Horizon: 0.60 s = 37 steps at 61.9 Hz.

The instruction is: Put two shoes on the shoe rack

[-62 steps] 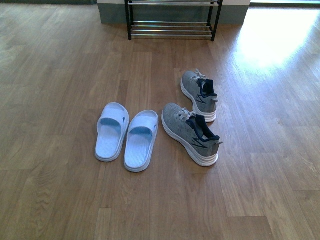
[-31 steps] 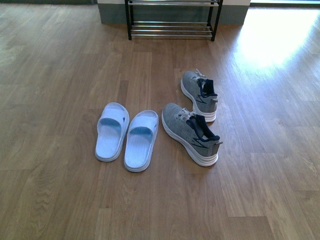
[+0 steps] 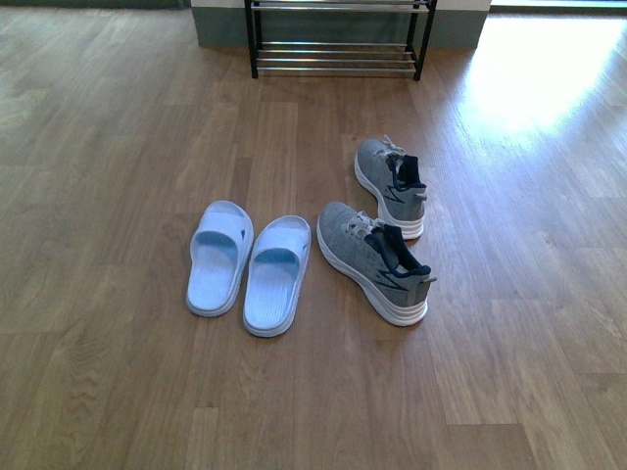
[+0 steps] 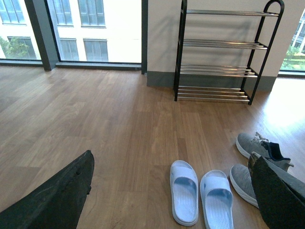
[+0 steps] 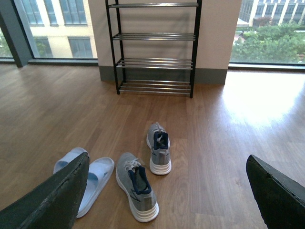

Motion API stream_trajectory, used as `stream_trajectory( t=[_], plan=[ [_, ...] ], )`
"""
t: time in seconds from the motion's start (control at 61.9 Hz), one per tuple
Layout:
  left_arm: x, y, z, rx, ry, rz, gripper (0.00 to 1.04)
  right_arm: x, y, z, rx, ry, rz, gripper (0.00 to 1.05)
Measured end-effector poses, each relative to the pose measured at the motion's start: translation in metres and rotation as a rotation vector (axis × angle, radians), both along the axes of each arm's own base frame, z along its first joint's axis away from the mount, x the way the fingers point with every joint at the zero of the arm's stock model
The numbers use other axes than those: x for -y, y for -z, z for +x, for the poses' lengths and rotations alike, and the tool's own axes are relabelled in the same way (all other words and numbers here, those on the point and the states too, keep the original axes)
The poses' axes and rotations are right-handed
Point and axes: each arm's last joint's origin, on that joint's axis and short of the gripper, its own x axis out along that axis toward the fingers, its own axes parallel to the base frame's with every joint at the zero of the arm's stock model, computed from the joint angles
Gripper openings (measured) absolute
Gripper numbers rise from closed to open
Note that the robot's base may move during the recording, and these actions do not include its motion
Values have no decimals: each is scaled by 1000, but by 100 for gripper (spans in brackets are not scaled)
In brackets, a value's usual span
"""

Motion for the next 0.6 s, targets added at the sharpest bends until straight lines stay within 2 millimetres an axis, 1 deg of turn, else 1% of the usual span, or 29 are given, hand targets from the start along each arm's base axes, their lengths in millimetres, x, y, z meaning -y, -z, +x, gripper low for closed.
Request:
stream_trajectory(
  t=[0.598],
  plan=[
    [0, 0, 0, 0, 0, 0, 95, 0, 0, 0, 0, 0, 0, 95]
  ],
)
